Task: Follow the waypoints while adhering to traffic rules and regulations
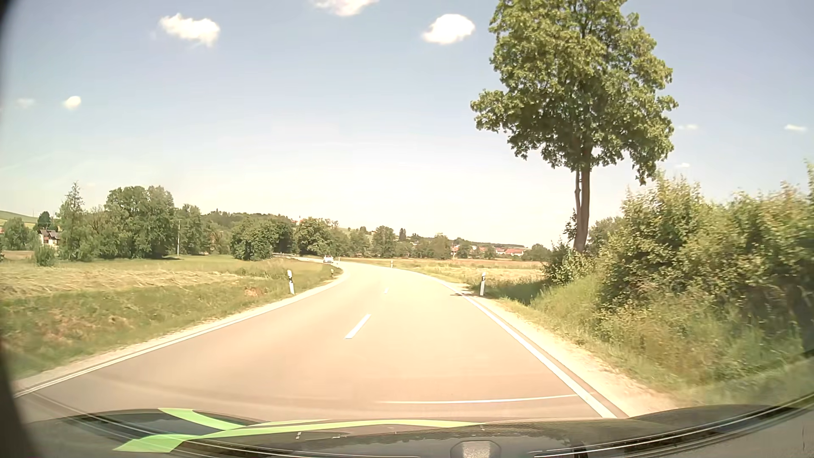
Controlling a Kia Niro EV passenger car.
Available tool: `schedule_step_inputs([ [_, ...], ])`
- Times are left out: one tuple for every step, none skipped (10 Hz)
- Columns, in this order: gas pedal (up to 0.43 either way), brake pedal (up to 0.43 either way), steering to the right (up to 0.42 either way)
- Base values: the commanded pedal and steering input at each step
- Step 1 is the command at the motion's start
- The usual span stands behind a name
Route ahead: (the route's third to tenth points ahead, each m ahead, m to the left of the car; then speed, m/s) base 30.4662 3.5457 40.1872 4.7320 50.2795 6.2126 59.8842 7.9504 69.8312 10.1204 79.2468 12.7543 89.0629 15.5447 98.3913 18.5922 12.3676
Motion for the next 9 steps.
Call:
schedule_step_inputs([
  [0.358,0.0,-0.01],
  [0.358,0.0,-0.01],
  [0.358,0.0,-0.01],
  [0.358,0.0,-0.011],
  [0.358,0.0,-0.012],
  [0.358,0.0,-0.016],
  [0.358,0.0,-0.02],
  [0.358,0.0,-0.021],
  [0.358,0.0,-0.021],
])
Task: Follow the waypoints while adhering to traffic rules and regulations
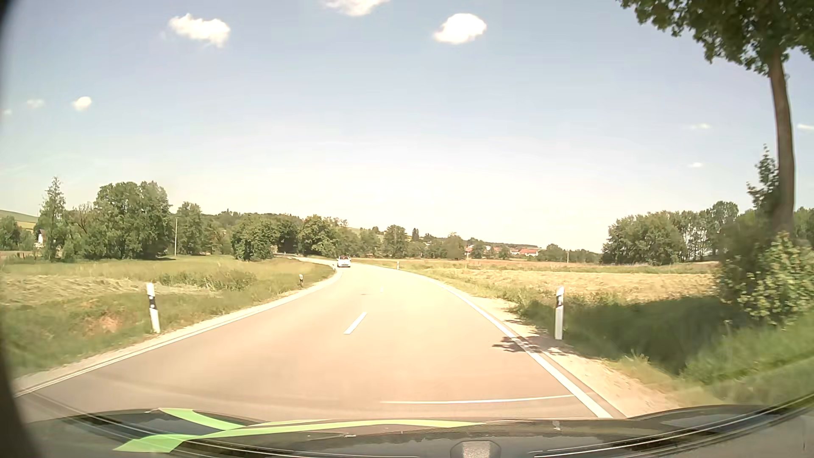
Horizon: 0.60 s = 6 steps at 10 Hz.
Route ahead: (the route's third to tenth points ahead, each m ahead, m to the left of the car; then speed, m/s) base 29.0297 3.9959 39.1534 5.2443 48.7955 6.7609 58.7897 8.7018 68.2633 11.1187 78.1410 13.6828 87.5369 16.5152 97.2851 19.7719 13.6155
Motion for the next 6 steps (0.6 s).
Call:
schedule_step_inputs([
  [0.35,0.0,-0.021],
  [0.35,0.0,-0.02],
  [0.331,0.0,-0.02],
  [0.319,0.0,-0.02],
  [0.319,0.0,-0.02],
  [0.319,0.0,-0.018],
])
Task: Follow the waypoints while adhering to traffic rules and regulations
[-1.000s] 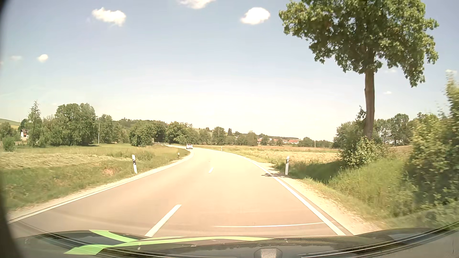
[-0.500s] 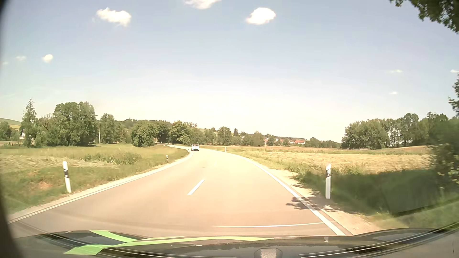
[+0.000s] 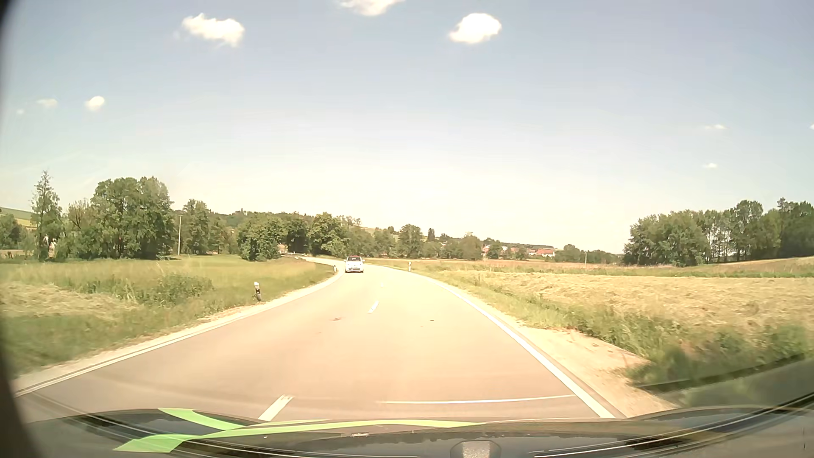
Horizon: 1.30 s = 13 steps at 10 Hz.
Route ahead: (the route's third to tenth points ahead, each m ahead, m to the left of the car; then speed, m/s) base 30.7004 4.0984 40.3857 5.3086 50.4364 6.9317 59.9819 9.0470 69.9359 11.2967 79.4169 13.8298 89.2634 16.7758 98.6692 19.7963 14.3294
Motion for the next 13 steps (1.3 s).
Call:
schedule_step_inputs([
  [0.319,0.0,-0.015],
  [0.319,0.0,-0.014],
  [0.319,0.0,-0.014],
  [0.319,0.0,-0.014],
  [0.319,0.0,-0.014],
  [0.319,0.0,-0.016],
  [0.28,0.0,-0.017],
  [0.268,0.0,-0.019],
  [0.268,0.0,-0.023],
  [0.268,0.0,-0.025],
  [0.268,0.0,-0.025],
  [0.268,0.0,-0.025],
  [0.268,0.0,-0.025],
])
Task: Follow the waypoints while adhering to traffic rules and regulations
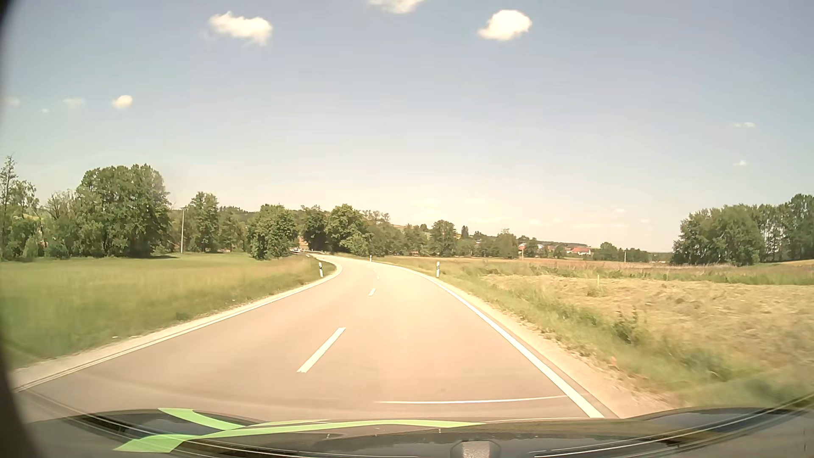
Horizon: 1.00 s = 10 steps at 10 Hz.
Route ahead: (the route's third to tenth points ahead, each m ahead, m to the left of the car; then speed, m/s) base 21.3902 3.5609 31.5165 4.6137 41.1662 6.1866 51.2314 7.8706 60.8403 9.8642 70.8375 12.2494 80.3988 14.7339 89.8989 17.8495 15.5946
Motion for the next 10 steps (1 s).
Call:
schedule_step_inputs([
  [0.268,0.0,-0.025],
  [0.268,0.0,-0.025],
  [0.268,0.0,-0.025],
  [0.268,0.0,-0.025],
  [0.268,0.0,-0.024],
  [0.268,0.0,-0.021],
  [0.26,0.0,-0.02],
  [0.26,0.0,-0.02],
  [0.26,0.0,-0.02],
  [0.26,0.0,-0.02],
])
